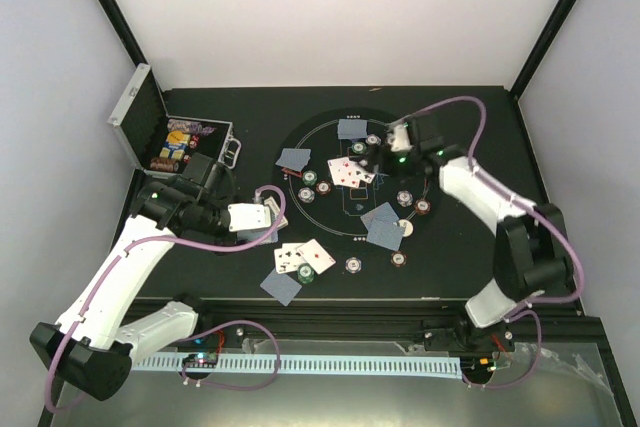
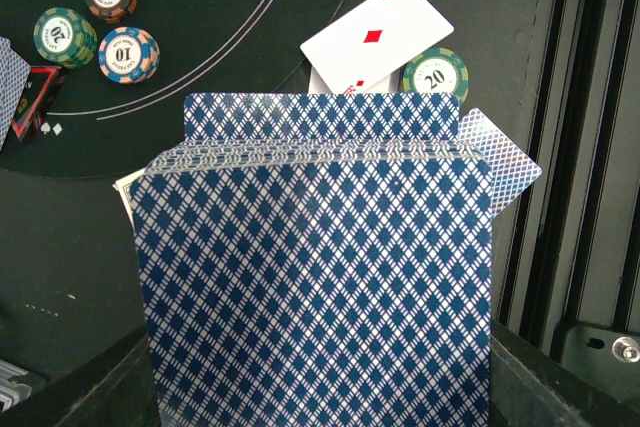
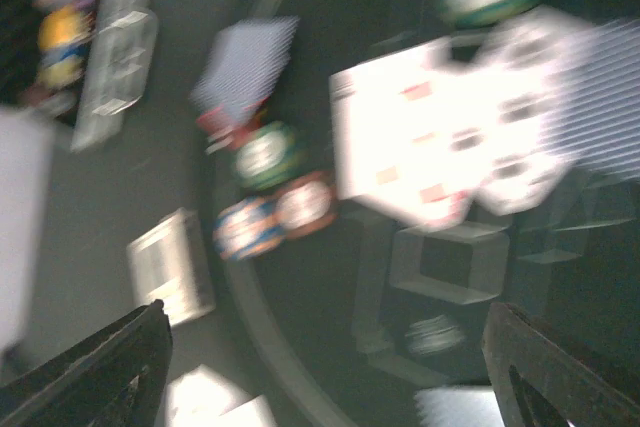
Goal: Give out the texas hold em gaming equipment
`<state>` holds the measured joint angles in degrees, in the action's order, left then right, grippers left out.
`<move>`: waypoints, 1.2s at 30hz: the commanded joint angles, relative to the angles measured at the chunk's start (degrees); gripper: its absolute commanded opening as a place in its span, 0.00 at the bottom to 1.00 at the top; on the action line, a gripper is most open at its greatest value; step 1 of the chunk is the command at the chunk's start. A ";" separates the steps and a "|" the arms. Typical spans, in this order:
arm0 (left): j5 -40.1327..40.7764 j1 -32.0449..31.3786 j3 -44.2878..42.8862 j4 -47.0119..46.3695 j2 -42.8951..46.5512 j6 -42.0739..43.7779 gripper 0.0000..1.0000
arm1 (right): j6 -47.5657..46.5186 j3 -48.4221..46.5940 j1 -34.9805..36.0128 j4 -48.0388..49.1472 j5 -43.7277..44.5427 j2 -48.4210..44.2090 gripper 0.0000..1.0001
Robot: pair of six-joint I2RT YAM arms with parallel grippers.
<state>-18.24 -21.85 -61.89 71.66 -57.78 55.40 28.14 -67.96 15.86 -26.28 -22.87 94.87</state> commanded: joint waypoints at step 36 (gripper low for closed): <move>-0.28 -0.04 -1.92 1.12 0.75 0.51 0.01 | 33.71 6.11 41.63 45.31 -14.47 4.71 0.90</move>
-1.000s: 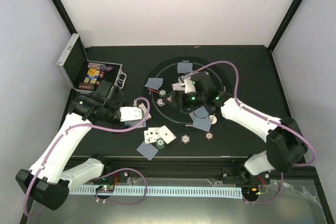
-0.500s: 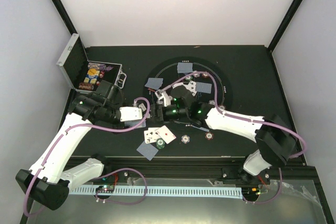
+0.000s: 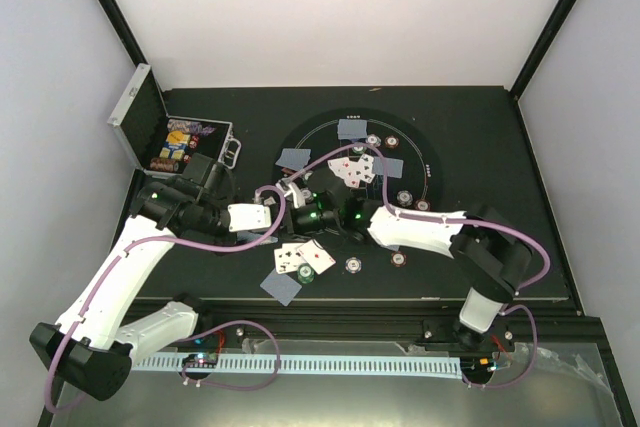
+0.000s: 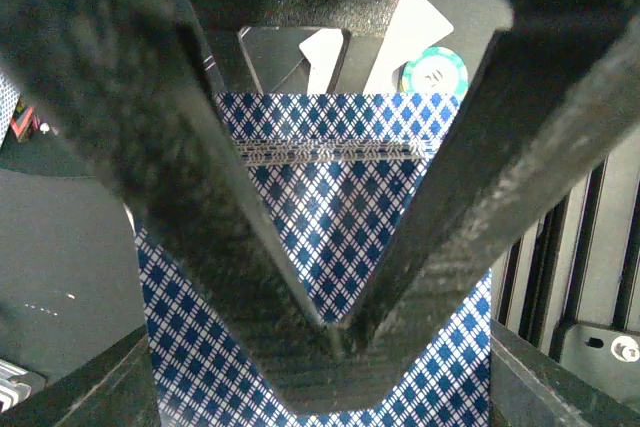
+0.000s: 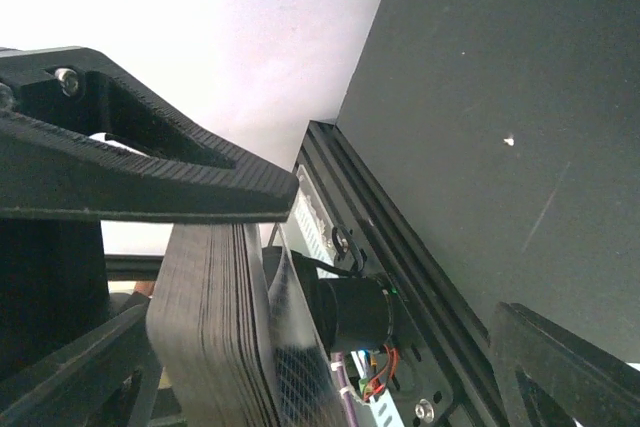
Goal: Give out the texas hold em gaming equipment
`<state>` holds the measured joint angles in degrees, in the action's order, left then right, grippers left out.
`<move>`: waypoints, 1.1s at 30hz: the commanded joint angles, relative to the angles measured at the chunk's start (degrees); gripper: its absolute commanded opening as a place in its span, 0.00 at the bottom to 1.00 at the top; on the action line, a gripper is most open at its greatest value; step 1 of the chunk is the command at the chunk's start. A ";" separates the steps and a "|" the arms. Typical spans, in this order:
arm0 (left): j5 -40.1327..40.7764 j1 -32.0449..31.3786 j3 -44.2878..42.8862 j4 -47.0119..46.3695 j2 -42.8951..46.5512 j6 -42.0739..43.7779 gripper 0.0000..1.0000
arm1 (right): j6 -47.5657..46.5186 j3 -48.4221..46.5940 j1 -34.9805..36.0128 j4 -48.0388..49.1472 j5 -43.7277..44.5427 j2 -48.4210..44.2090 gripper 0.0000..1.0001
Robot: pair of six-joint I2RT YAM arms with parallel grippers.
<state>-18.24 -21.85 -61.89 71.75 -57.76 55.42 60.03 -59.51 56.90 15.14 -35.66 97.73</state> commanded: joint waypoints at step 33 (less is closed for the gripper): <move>-0.04 -0.04 -1.66 0.69 1.25 0.83 0.02 | -5.49 -0.23 -5.06 -10.84 0.59 -6.67 0.49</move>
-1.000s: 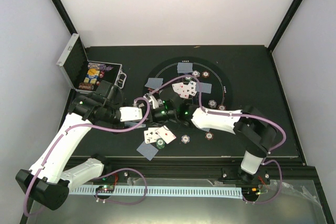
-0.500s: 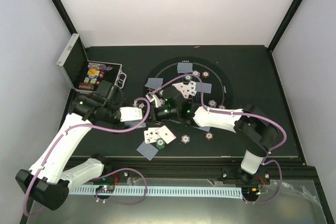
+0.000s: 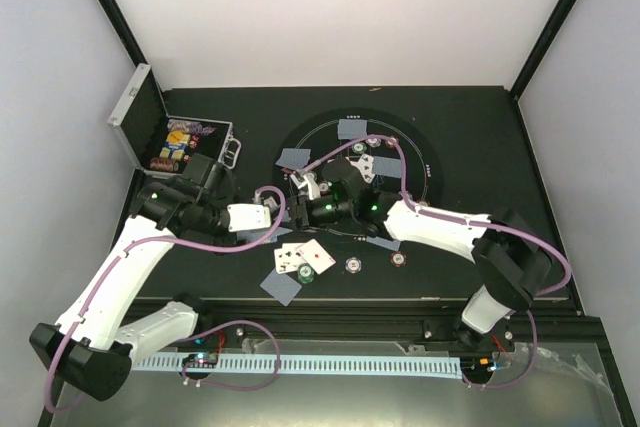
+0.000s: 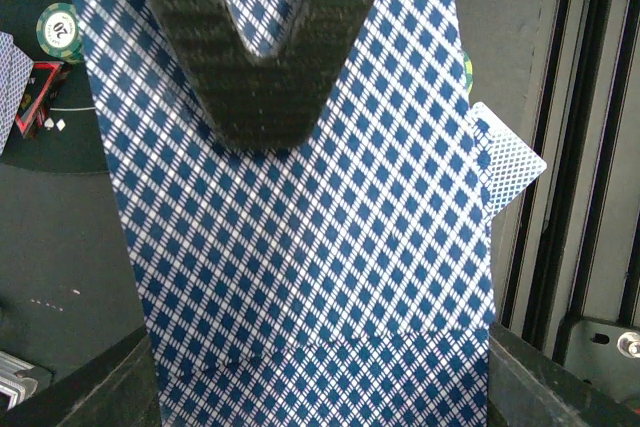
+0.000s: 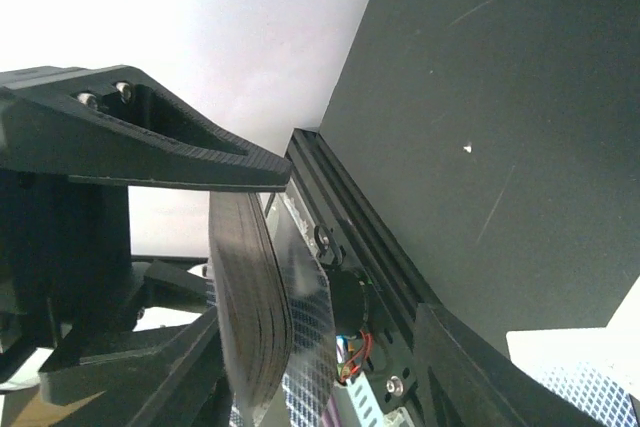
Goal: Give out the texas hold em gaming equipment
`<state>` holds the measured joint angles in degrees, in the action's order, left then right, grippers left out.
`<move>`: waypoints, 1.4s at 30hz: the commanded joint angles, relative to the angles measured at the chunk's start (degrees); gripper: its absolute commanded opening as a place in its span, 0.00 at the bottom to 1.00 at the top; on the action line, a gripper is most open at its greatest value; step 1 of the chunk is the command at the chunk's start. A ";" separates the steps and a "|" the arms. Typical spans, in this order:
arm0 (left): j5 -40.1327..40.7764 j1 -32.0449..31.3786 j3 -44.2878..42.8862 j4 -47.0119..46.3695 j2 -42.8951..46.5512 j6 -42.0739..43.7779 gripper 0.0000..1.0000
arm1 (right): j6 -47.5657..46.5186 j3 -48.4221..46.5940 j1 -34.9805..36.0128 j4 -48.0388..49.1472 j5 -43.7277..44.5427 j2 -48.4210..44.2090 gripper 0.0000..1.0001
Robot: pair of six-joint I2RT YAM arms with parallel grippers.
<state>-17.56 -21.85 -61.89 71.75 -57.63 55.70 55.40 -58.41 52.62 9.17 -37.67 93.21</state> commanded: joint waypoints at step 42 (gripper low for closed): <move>5.84 1.09 7.17 -6.57 -2.08 0.64 0.02 | -21.68 -5.52 -39.61 -28.43 3.59 -3.41 0.01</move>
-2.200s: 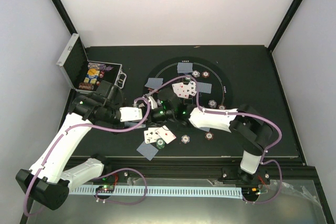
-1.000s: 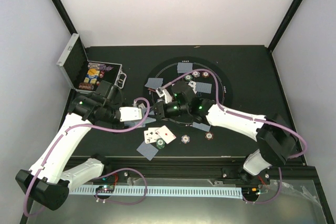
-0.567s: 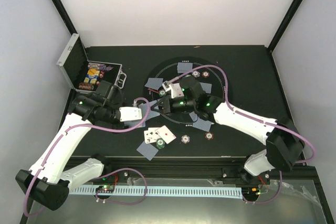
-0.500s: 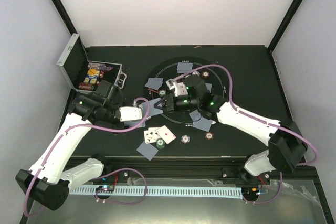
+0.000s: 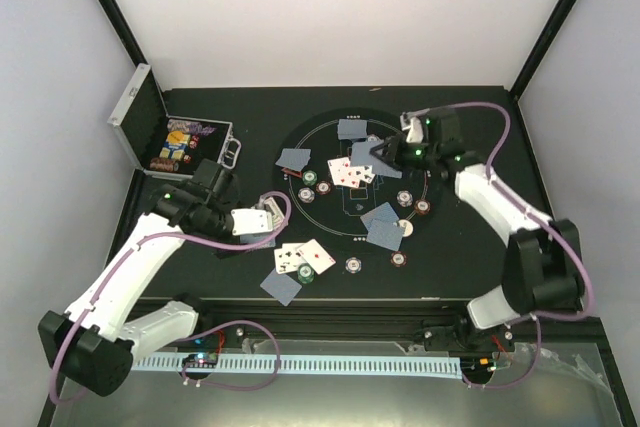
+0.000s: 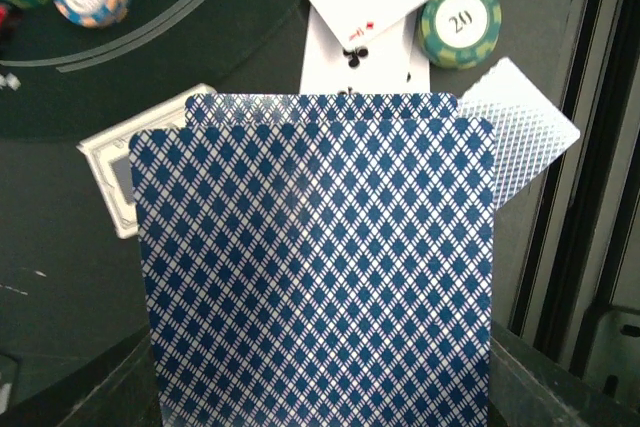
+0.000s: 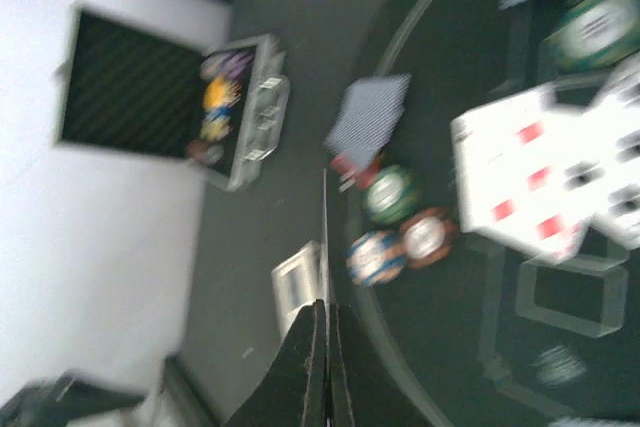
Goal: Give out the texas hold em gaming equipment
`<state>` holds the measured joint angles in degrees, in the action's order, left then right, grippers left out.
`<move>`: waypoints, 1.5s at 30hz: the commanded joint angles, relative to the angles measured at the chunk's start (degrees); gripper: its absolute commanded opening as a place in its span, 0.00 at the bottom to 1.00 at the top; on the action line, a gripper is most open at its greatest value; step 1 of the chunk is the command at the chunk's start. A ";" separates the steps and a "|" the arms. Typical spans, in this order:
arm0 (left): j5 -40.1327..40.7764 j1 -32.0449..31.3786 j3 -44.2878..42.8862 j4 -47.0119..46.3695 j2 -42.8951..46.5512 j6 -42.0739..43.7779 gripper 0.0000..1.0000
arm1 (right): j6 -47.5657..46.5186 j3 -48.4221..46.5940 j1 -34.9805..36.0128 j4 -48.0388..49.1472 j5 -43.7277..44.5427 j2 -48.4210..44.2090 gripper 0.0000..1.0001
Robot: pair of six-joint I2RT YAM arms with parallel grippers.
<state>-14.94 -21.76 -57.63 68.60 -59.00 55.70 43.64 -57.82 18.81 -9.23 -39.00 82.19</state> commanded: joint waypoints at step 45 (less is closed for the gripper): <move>4.47 11.47 17.77 -20.75 -17.07 4.85 0.99 | -19.26 -14.09 -12.92 -20.52 15.66 16.39 1.00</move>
<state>-9.23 -10.57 -37.95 44.99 -78.61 61.04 26.02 -72.77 6.07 -27.16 -26.09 103.20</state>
